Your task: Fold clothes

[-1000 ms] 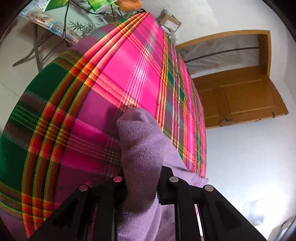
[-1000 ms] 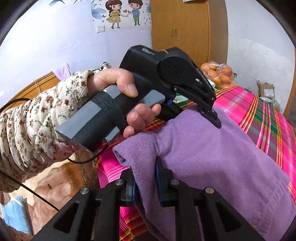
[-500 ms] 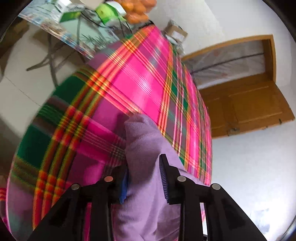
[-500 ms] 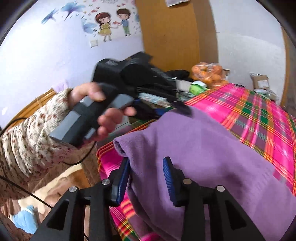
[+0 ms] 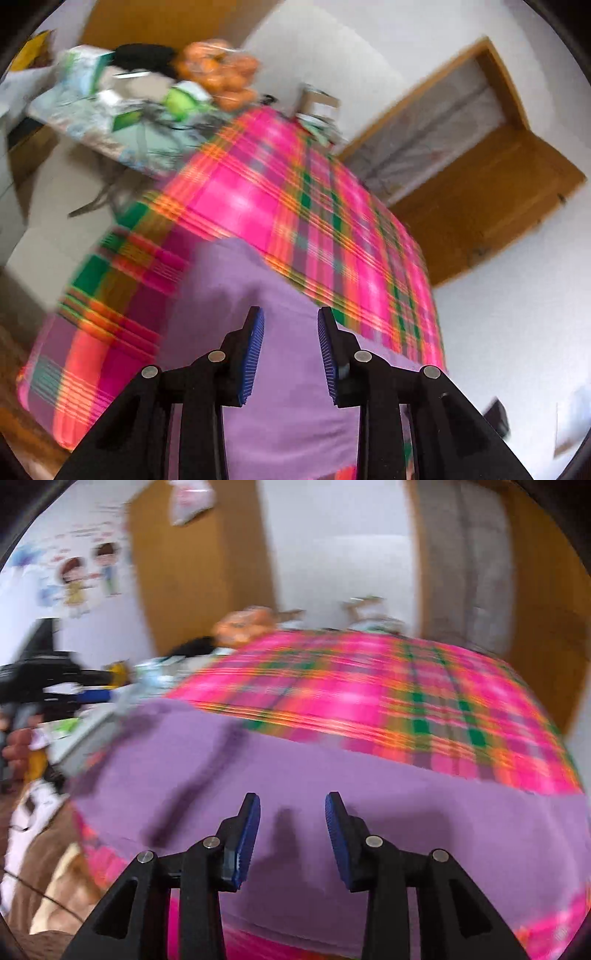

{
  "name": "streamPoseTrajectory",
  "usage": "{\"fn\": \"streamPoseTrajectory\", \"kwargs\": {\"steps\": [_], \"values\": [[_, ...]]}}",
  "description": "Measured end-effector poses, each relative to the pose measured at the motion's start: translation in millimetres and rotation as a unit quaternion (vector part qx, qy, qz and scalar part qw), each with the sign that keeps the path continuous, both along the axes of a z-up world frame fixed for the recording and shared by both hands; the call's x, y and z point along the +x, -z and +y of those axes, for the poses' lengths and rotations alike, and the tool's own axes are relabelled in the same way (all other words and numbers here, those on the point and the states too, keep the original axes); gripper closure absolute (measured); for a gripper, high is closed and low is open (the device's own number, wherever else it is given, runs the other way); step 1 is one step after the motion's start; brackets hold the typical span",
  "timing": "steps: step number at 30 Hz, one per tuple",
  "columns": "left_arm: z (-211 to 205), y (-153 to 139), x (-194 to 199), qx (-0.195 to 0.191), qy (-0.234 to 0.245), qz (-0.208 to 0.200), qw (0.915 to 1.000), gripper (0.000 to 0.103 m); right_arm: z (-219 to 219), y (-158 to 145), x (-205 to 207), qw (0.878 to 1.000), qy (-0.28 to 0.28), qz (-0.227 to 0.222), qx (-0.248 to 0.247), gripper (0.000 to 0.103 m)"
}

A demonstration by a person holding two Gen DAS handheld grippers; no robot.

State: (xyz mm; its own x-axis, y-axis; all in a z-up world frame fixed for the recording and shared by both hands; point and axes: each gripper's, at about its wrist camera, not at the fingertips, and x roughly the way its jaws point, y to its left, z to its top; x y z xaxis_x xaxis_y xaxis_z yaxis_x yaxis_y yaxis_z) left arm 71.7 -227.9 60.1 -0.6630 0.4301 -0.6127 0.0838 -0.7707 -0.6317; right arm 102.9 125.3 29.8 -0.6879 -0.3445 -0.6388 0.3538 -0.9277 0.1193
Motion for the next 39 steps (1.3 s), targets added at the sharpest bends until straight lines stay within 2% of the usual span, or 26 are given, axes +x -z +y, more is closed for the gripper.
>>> {"fn": "streamPoseTrajectory", "kwargs": {"steps": [5, 8, 9, 14, 17, 19, 22, 24, 27, 29, 34, 39], "values": [[65.8, -1.7, -3.0, -0.021, 0.075, 0.004, 0.9969, 0.073, 55.6, 17.9, -1.1, 0.996, 0.090, -0.015, 0.017, 0.066], [99.8, 2.4, -9.3, -0.014, 0.120, 0.001, 0.9927, 0.073, 88.7, 27.1, 2.3, 0.989, 0.142, -0.032, 0.025, 0.066], [111.4, 4.1, -11.5, -0.011, 0.135, -0.001, 0.9908, 0.073, 97.6, 27.9, 5.1, 0.988, 0.151, -0.031, 0.023, 0.068], [162.7, 18.6, -13.1, -0.030, 0.193, -0.008, 0.9807, 0.073, 138.8, 30.1, 18.3, 0.980, 0.196, -0.023, 0.029, 0.069], [183.8, 29.3, -13.9, -0.026, 0.227, -0.016, 0.9733, 0.073, 160.8, 30.5, 26.5, 0.973, 0.226, -0.019, 0.039, 0.069], [192.8, 37.4, -17.6, -0.022, 0.231, -0.026, 0.9722, 0.073, 174.1, 31.5, 30.7, 0.965, 0.254, -0.015, 0.061, 0.069], [202.8, 49.6, -22.4, -0.012, 0.239, -0.037, 0.9702, 0.073, 196.1, 30.8, 36.9, 0.959, 0.276, -0.013, 0.061, 0.069], [210.3, 52.5, -21.7, -0.017, 0.246, -0.038, 0.9683, 0.073, 207.9, 31.3, 38.6, 0.947, 0.310, -0.013, 0.088, 0.063], [221.5, 56.9, -20.7, -0.024, 0.257, -0.040, 0.9652, 0.073, 225.6, 29.7, 39.0, 0.946, 0.319, -0.023, 0.052, 0.062], [226.2, 59.8, -22.3, -0.025, 0.261, -0.044, 0.9641, 0.073, 227.9, 26.4, 35.7, 0.941, 0.331, -0.015, 0.064, 0.062], [235.3, 65.0, -25.3, -0.028, 0.267, -0.053, 0.9618, 0.073, 227.8, 14.1, 14.1, 0.949, 0.307, 0.014, 0.069, 0.062], [236.8, 66.6, -27.2, -0.021, 0.268, -0.055, 0.9618, 0.073, 248.3, 12.8, -24.4, 0.956, 0.293, -0.018, 0.015, 0.062]]}}
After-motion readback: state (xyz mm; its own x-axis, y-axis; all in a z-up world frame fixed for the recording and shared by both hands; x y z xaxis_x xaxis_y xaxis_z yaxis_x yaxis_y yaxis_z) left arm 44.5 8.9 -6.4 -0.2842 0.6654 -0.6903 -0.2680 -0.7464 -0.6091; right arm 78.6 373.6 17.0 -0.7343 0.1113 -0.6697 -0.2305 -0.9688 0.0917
